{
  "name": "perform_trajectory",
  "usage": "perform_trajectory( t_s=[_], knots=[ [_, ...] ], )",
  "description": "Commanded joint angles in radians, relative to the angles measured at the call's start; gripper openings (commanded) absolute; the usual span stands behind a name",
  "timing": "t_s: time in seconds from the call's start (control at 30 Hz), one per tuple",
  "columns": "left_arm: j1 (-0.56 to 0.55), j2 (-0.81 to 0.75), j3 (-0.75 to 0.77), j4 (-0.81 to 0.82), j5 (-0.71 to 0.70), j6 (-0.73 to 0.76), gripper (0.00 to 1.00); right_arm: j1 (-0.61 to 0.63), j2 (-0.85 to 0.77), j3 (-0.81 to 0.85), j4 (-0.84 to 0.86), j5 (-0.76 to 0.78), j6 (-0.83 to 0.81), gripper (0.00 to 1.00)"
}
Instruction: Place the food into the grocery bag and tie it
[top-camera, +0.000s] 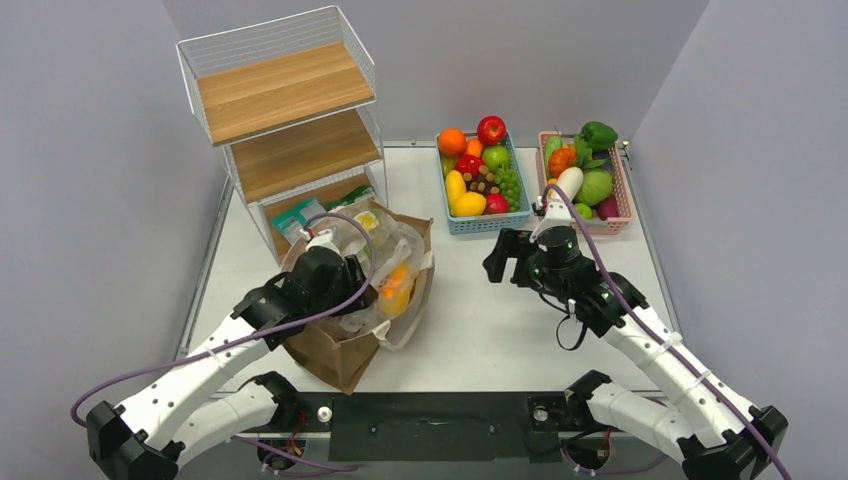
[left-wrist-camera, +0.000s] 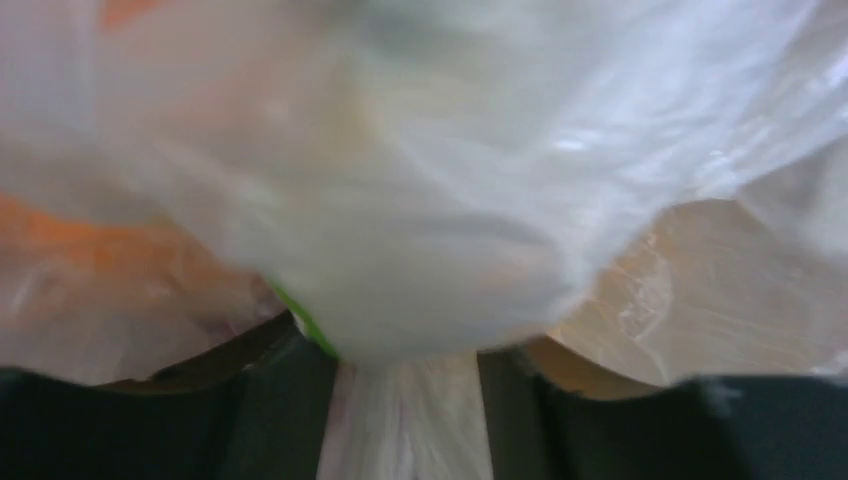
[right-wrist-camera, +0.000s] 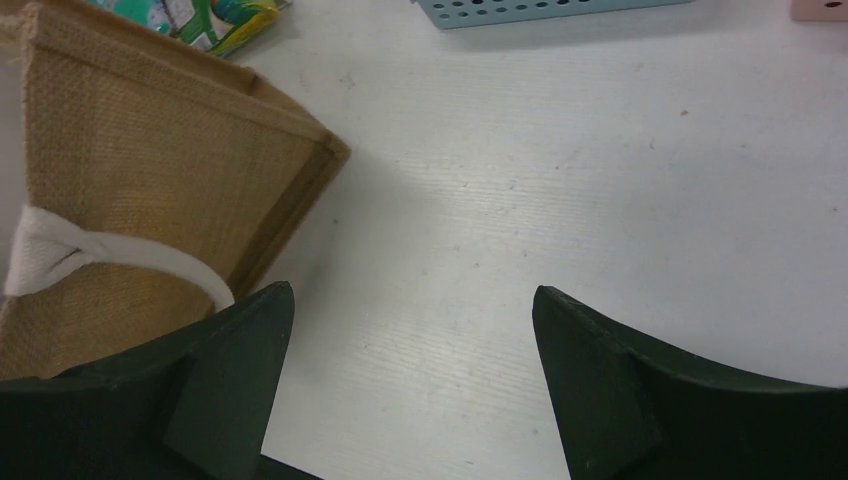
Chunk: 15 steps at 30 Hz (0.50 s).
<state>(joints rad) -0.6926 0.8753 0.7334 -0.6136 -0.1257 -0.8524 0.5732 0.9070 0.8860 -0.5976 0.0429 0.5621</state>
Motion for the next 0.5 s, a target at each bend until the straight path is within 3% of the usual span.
perform_trajectory(
  t_s=[0.0, 0.13, 0.3, 0.47],
  knots=[
    [0.0, 0.017, 0.182, -0.216, -0.045, 0.08, 0.59, 0.045, -0.014, 0.042, 0.092, -0.019, 0.025, 0.85],
    [-0.001, 0.038, 0.365, -0.296, -0.067, 0.124, 0.68, 0.102, 0.021, 0.077, 0.099, -0.005, 0.064, 0.86],
    [-0.001, 0.062, 0.609, -0.365, -0.098, 0.174, 0.69, 0.206, 0.084, 0.129, 0.109, 0.036, 0.124, 0.86],
    [0.005, 0.109, 0.759, -0.434, -0.2, 0.267, 0.69, 0.309, 0.139, 0.169, 0.156, 0.071, 0.168, 0.86]
  ],
)
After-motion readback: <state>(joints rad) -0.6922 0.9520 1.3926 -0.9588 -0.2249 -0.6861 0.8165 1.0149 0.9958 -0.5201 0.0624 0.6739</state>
